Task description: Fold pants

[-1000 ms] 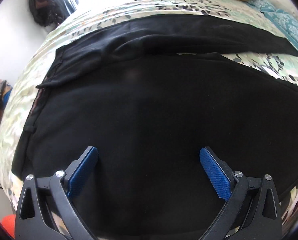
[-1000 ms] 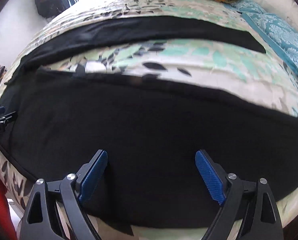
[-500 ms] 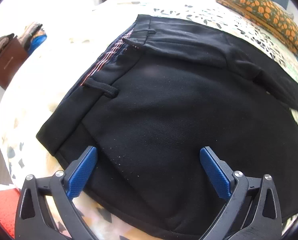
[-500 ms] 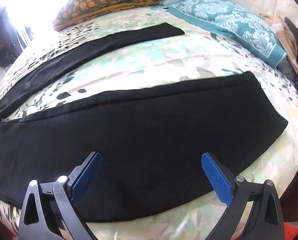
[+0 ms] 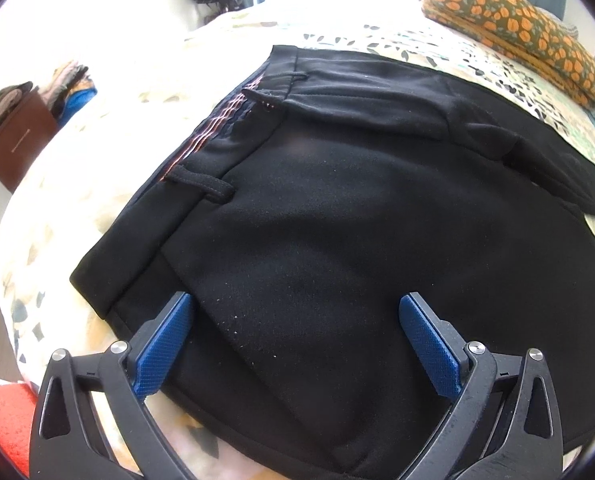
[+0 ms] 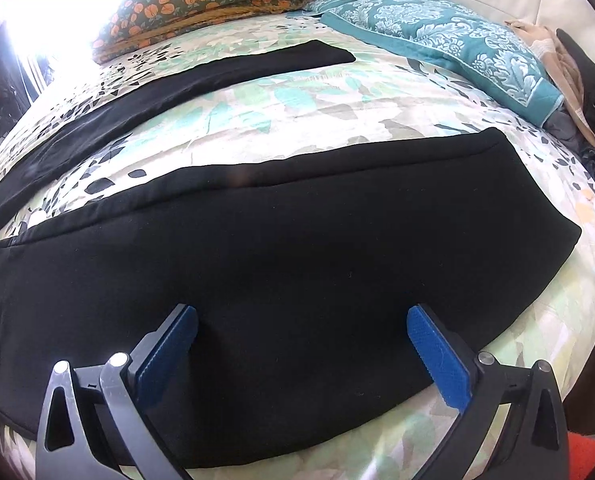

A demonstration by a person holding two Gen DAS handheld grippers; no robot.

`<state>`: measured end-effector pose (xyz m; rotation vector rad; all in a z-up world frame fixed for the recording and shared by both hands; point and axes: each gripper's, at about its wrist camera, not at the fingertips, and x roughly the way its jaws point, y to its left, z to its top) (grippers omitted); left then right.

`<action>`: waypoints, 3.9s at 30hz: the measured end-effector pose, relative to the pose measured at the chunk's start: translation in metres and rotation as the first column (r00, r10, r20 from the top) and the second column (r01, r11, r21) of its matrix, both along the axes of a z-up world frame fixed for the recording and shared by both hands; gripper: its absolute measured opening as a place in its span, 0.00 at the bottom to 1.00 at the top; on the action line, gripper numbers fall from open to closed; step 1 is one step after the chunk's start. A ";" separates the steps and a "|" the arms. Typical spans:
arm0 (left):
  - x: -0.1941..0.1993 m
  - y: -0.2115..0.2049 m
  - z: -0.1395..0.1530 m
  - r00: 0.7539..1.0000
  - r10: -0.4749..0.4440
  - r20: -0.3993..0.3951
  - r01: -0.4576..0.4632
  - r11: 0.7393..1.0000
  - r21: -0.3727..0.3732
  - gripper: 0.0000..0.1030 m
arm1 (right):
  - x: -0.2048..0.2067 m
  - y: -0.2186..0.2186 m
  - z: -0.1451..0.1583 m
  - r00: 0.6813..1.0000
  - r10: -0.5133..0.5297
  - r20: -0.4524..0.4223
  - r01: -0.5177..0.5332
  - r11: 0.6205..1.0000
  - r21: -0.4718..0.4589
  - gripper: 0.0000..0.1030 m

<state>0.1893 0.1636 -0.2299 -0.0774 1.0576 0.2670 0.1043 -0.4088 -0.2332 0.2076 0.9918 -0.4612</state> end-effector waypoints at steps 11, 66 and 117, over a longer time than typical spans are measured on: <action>0.076 -0.080 -0.004 0.973 -0.230 -0.017 0.229 0.973 -0.041 0.99 | 0.000 0.005 -0.001 1.000 -0.023 0.018 0.023 0.999 -0.037 1.00; 0.070 -0.084 -0.010 0.968 -0.231 0.095 0.228 0.973 0.035 1.00 | -0.008 0.010 -0.002 0.996 -0.011 0.084 0.020 0.994 -0.104 1.00; 0.070 -0.083 -0.010 0.968 -0.231 0.094 0.228 0.973 0.035 1.00 | -0.008 0.011 -0.002 0.996 -0.010 0.087 0.019 0.994 -0.109 1.00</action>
